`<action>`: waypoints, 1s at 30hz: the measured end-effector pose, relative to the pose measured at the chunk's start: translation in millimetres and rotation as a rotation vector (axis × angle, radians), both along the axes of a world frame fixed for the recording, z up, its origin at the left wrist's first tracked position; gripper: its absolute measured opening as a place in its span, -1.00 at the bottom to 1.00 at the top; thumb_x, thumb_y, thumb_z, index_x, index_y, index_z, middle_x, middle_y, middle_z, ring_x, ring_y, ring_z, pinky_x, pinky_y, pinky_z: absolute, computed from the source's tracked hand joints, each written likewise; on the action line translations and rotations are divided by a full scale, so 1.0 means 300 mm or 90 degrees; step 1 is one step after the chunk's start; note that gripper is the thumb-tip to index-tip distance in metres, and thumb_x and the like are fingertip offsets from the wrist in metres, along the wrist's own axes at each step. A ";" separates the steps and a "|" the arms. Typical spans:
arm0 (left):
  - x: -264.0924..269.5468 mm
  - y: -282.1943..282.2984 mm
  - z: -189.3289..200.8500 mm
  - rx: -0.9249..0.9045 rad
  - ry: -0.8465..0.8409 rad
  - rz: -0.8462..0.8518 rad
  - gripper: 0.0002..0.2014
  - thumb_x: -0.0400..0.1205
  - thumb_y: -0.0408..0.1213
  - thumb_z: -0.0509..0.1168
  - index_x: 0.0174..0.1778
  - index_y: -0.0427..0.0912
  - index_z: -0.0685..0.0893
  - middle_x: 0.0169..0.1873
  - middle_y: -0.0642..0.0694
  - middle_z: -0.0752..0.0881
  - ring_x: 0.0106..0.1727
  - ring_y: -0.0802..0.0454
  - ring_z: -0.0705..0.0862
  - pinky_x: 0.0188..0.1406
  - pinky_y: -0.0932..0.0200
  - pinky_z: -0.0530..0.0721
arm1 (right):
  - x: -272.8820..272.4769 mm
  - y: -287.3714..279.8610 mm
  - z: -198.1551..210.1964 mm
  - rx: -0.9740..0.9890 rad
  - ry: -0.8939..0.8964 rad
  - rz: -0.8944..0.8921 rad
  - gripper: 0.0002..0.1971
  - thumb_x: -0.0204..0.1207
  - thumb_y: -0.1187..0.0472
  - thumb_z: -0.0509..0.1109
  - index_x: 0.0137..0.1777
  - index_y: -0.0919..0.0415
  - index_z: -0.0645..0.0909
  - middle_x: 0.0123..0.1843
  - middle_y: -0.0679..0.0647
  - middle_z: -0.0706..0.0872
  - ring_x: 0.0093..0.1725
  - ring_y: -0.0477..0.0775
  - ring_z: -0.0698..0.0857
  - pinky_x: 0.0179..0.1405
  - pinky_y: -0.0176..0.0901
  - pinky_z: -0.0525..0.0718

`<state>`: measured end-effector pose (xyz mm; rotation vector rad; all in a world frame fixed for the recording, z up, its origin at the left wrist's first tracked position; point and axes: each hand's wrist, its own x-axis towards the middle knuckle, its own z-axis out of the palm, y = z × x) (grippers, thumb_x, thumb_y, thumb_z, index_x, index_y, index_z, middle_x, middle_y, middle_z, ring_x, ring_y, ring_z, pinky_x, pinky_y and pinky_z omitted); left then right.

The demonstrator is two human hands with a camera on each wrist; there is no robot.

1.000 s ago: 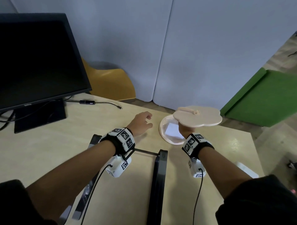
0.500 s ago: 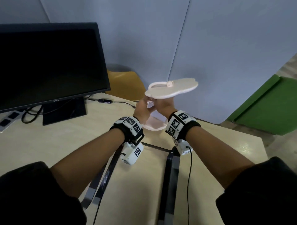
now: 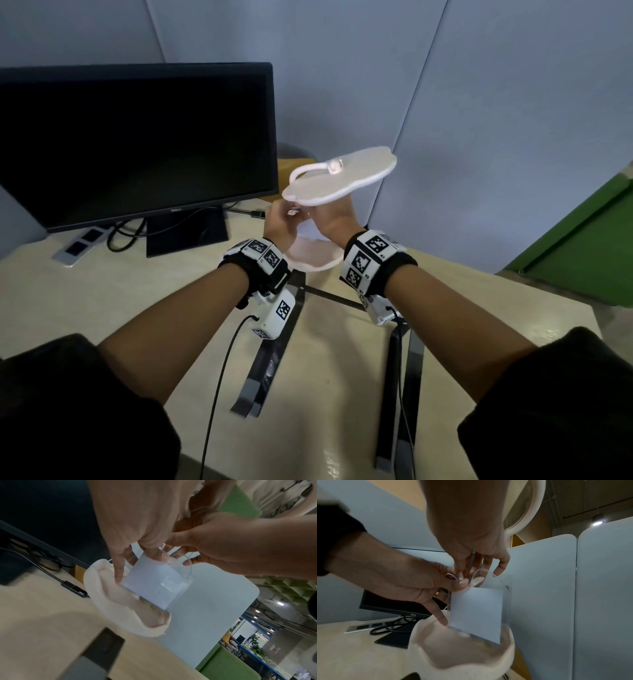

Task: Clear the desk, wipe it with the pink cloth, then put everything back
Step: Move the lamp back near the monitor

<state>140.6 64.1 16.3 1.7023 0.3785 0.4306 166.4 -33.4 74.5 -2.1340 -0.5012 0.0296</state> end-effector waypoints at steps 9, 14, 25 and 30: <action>-0.194 0.298 0.047 -0.007 0.011 0.044 -0.80 0.52 -0.41 0.42 -0.38 -0.06 0.67 -0.47 0.24 0.75 -0.26 0.30 0.68 0.01 -0.23 0.68 | -0.070 -0.048 -0.152 -0.371 -0.108 0.018 -0.61 0.69 0.00 0.03 0.37 0.21 0.44 0.34 0.18 0.50 0.34 0.22 0.50 0.34 0.24 0.34; -0.348 0.480 -0.061 0.038 0.110 0.110 -0.84 0.50 -0.22 0.44 -0.39 0.05 0.72 -0.33 0.04 0.76 -0.02 -0.14 0.71 0.07 -0.34 0.69 | -0.190 -0.153 -0.352 -0.512 0.020 0.026 -0.54 0.70 0.00 0.01 0.48 0.25 0.28 0.44 0.21 0.42 0.41 0.24 0.45 0.39 0.25 0.33; -0.546 0.692 -0.279 0.073 0.187 0.227 -0.80 0.53 -0.33 0.43 0.00 -0.36 0.77 -0.07 -0.29 0.74 0.01 -0.17 0.67 0.12 -0.09 0.68 | -0.305 -0.219 -0.548 -0.628 -0.005 0.010 -0.31 0.66 -0.09 0.09 0.64 0.22 -0.07 0.59 0.15 0.25 0.59 0.18 0.24 0.56 0.27 0.15; -0.568 0.773 -0.337 0.065 0.217 0.227 -0.79 0.53 -0.35 0.43 0.02 -0.39 0.76 -0.14 -0.27 0.74 -0.03 -0.19 0.70 0.05 -0.26 0.73 | -0.309 -0.222 -0.572 -0.602 -0.039 -0.018 -0.31 0.63 -0.07 0.14 0.64 0.22 -0.01 0.56 0.14 0.30 0.57 0.19 0.28 0.56 0.27 0.15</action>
